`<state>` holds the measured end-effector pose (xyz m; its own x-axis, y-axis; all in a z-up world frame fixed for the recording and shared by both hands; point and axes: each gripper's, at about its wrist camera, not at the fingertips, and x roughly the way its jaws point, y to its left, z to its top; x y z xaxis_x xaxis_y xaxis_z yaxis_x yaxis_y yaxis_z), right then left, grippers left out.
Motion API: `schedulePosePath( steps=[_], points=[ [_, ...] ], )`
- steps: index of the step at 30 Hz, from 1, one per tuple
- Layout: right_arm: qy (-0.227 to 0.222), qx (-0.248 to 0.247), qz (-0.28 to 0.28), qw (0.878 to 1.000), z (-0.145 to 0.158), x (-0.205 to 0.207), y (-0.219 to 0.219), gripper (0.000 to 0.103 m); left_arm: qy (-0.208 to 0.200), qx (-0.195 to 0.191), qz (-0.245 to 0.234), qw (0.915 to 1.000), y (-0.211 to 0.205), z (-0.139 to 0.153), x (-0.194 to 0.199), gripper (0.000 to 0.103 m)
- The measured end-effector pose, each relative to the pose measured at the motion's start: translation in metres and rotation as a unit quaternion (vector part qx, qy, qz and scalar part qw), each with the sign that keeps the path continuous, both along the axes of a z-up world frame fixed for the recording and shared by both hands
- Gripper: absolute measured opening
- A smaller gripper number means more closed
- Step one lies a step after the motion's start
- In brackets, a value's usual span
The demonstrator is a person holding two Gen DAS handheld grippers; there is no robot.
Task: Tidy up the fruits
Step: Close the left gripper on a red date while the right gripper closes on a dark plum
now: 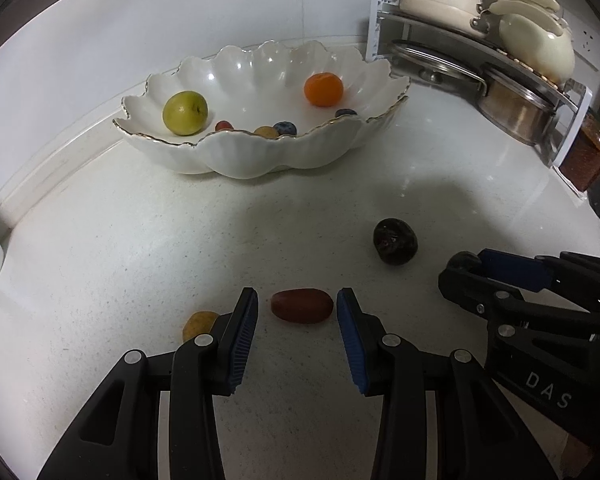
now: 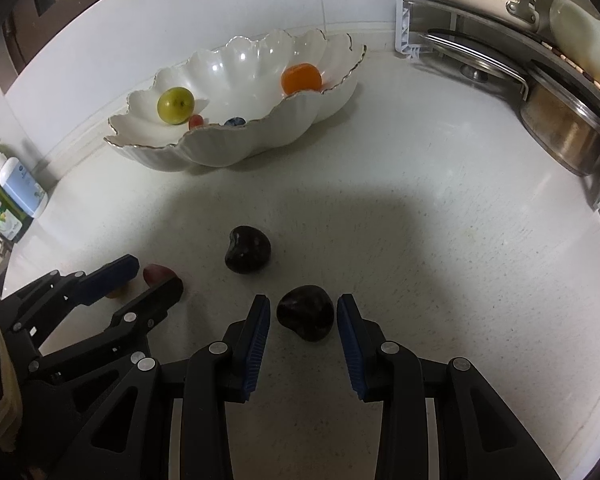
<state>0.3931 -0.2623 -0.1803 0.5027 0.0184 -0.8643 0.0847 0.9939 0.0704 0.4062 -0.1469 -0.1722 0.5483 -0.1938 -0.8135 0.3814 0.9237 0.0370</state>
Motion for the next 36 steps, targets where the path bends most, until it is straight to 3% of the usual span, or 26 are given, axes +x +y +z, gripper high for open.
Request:
schedulePosePath(
  steps=[5, 9, 22, 36],
  points=[
    [0.004, -0.006, -0.001, 1.000, -0.003, 0.000, -0.001, 0.036, 0.016, -0.006, 0.005, 0.9998, 0.001, -0.005, 0.003, 0.039],
    [0.006, -0.004, 0.000, 1.000, -0.005, 0.000, -0.001, 0.032, 0.021, -0.015, 0.004, 0.9997, 0.002, -0.005, 0.002, 0.031],
    [-0.007, 0.000, -0.001, 1.000, 0.003, -0.007, 0.000, 0.030, 0.005, -0.026, 0.013, 0.9996, 0.006, 0.011, -0.005, 0.030],
    [-0.048, -0.001, 0.008, 0.999, 0.035, -0.025, 0.010, 0.030, -0.035, -0.033, 0.025, 0.9985, 0.018, 0.048, -0.026, 0.030]
  ],
)
